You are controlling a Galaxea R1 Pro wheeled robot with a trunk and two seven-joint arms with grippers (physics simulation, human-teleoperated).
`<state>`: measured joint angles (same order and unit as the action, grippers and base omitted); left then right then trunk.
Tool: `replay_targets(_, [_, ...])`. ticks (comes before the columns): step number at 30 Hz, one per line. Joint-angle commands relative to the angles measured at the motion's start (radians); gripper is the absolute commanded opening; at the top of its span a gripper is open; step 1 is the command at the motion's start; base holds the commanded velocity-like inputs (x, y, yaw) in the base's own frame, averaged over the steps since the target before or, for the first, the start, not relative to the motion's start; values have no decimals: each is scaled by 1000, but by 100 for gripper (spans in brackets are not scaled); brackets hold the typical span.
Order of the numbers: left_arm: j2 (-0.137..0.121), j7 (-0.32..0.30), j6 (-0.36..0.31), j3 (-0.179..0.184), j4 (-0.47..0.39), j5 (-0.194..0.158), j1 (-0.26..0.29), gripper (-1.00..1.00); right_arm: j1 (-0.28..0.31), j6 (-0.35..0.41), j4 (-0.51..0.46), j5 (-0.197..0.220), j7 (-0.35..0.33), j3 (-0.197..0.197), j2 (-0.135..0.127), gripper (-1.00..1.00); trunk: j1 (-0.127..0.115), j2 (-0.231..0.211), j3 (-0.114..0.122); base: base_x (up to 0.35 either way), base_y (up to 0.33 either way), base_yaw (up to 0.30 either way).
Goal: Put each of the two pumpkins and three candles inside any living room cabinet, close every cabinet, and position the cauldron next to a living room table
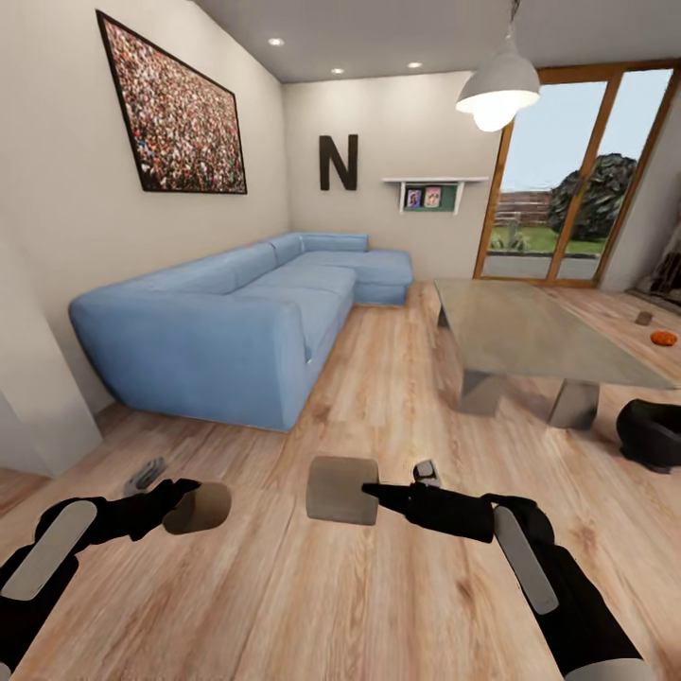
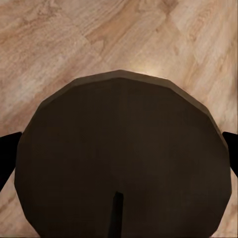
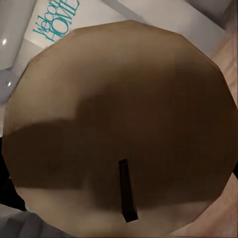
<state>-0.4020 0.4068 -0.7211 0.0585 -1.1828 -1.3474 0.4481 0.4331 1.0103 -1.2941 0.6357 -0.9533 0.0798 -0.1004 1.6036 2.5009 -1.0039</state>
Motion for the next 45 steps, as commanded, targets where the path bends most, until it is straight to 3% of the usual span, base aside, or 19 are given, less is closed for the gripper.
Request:
replay_targets(1, [-1,9,2,2,-1,-13,0,-100,1,8,5,12,-3,1,0,-100,-1,1,0,-342,0,-257])
replay_targets(14, [-1,9,2,1,1,-12,0,-100,1,6,18,12,-4,0,0,-100,-1,1,10,-341,-62,-257])
replay_targets(21, [-1,13,2,1,0,-12,0,-100,1,5,18,13,-8,-42,-1,-100,-1,1,15,-320,-109,-257])
replay_targets(45, [-1,13,2,3,3,-12,0,-100,1,5,19,13,-6,-46,-2,-100,-1,1,34,-257,-177,-257])
